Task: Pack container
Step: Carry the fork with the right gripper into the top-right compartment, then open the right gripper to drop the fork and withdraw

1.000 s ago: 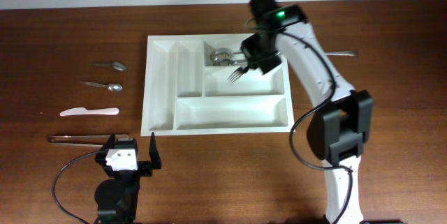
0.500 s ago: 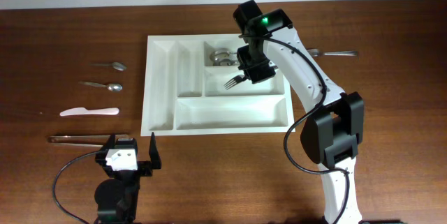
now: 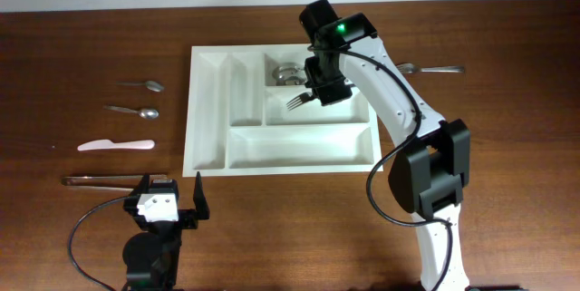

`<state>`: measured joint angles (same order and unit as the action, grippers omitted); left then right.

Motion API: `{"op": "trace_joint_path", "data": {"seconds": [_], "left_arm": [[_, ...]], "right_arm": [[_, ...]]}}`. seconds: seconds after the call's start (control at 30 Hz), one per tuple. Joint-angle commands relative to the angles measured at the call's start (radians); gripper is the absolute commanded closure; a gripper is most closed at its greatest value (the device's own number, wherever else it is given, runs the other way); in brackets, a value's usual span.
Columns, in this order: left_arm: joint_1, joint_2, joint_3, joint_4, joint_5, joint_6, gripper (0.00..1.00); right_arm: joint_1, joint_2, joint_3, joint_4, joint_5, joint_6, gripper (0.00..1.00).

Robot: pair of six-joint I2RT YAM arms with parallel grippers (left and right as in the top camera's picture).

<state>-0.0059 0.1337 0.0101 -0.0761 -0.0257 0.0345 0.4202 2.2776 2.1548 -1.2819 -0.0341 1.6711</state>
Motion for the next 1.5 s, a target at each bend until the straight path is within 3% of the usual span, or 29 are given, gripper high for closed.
{"op": "trace_joint_path", "data": {"seconds": [0.0, 0.67, 0.87, 0.97, 1.13, 1.27, 1.33, 1.47], "left_arm": [[0.000, -0.007, 0.000, -0.008, 0.014, 0.012, 0.01], [0.000, -0.007, 0.000, -0.008, 0.014, 0.012, 0.01], [0.000, -0.007, 0.000, -0.008, 0.014, 0.012, 0.01], [0.000, -0.007, 0.000, -0.008, 0.014, 0.012, 0.01], [0.000, -0.007, 0.000, -0.008, 0.014, 0.012, 0.01], [0.000, -0.007, 0.000, -0.008, 0.014, 0.012, 0.01], [0.000, -0.007, 0.000, -0.008, 0.014, 0.012, 0.01], [0.000, -0.007, 0.000, -0.008, 0.014, 0.012, 0.01]], "right_arm": [[0.018, 0.029, -0.010, -0.005, 0.028, 0.013, 0.96], [0.018, 0.092, -0.010, -0.001, 0.047, 0.002, 0.96], [0.018, 0.092, -0.010, 0.002, 0.047, 0.002, 0.75], [0.018, 0.092, -0.010, 0.009, 0.047, -0.008, 0.72], [0.018, 0.090, -0.009, 0.087, 0.045, -0.156, 0.72], [0.010, 0.085, 0.038, 0.127, 0.048, -0.363, 0.70], [-0.004, 0.083, 0.093, 0.117, 0.066, -0.494, 0.66], [-0.056, 0.080, 0.216, 0.037, 0.114, -0.584, 0.60]]}}
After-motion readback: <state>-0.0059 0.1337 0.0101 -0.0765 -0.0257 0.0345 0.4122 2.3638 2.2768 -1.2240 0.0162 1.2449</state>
